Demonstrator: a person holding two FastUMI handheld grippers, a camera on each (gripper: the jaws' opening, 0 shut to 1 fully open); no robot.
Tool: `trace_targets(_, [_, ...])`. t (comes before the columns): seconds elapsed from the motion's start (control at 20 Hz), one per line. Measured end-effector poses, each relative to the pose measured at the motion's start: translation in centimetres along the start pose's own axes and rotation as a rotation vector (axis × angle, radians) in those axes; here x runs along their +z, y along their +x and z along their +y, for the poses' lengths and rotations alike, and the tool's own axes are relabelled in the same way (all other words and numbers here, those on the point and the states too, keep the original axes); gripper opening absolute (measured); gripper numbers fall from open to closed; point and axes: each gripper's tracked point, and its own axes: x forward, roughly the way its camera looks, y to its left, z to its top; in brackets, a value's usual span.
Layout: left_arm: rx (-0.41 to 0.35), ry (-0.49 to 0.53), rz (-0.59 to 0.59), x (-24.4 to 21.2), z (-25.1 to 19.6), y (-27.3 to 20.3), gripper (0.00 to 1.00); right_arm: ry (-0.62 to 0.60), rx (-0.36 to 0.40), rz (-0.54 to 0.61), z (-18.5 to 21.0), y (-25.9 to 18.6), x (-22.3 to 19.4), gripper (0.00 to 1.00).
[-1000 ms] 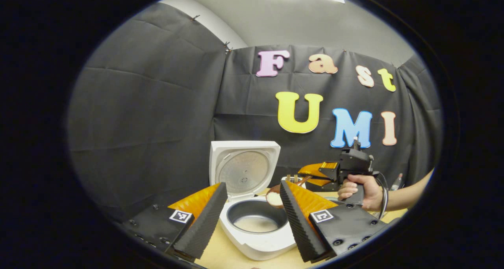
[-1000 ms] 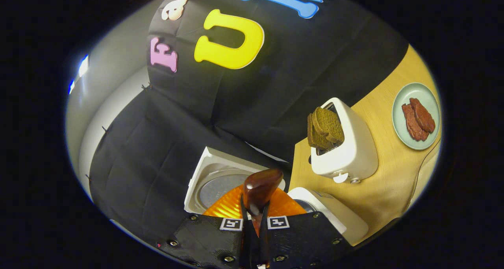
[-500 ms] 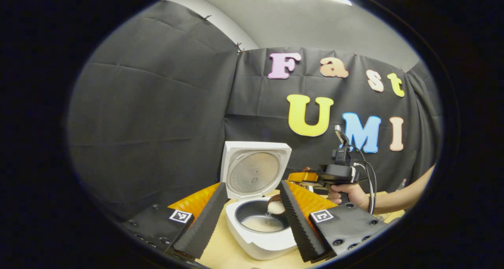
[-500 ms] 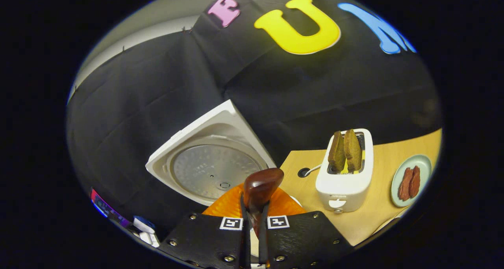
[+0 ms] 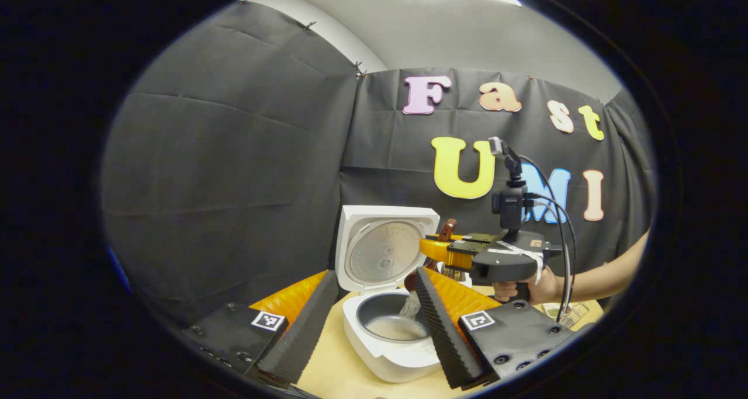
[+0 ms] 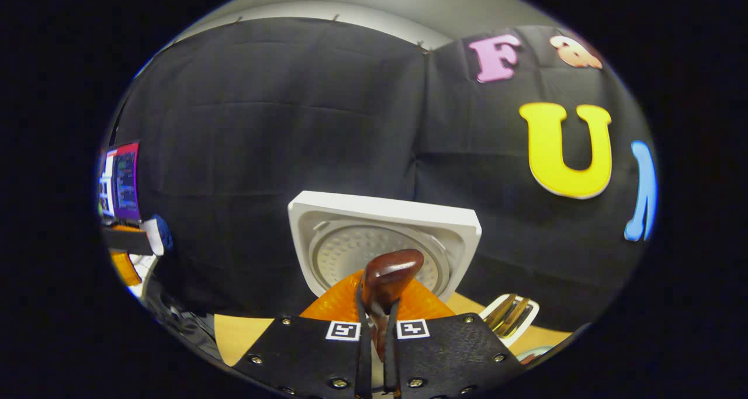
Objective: Close the left gripper, press the button to open the rice cooker; take a wooden spoon from the chopstick holder with the right hand, scoop a spoonful of rice and pour it into the rice cooker, then put the wooden spoon back into the chopstick holder.
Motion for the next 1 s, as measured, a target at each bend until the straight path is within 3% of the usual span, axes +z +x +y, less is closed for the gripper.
trace_targets(0.1, [-0.002,-0.003,-0.004,0.1,0.0,0.0,0.95,-0.126,0.018,-0.038,1.3,-0.9,1.6,0.08])
trace_targets(0.3, [-0.009,-0.006,-0.012,0.3,-0.1,-0.1,0.95,-0.086,0.016,-0.044,1.1,-1.3,1.6,0.08])
trace_targets(0.65, [-0.059,-0.025,-0.025,1.2,-1.0,-0.4,0.93,0.39,-0.069,-0.064,-4.1,-4.2,2.8,0.08])
trace_targets(1.0, [-0.165,-0.024,-0.036,1.0,-2.2,-0.6,0.94,0.717,-0.192,-0.111,-10.0,-11.6,2.4,0.08])
